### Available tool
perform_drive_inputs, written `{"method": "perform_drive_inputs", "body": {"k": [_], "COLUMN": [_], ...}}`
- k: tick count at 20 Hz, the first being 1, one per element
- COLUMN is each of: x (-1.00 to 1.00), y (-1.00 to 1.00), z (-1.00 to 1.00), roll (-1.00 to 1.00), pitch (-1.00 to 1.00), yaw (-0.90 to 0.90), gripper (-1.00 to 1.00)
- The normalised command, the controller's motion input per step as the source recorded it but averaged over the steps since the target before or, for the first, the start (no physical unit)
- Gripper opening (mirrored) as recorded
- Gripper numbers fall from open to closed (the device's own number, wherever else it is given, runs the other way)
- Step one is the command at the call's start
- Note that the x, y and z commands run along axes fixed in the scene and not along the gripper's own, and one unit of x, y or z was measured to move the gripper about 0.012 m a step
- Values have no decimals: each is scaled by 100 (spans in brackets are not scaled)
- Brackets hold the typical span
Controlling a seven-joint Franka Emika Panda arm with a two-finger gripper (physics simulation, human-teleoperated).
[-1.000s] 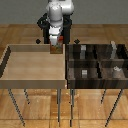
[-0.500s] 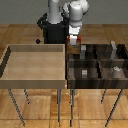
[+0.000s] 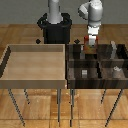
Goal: Place the box of cereal into the appropriate compartment.
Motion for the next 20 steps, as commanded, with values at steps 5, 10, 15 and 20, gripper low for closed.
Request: {"method": "perform_drive_inputs", "body": {"k": [5,10,15,20], "x": [0,0,0,0], "y": [100,100,20,0], "z": [0,0,-20,-100], "roll": [0,0,0,0], "pitch": [0,0,0,0], "yaw": [0,0,0,0], "gripper": [-100,-100,-100,-100]}}
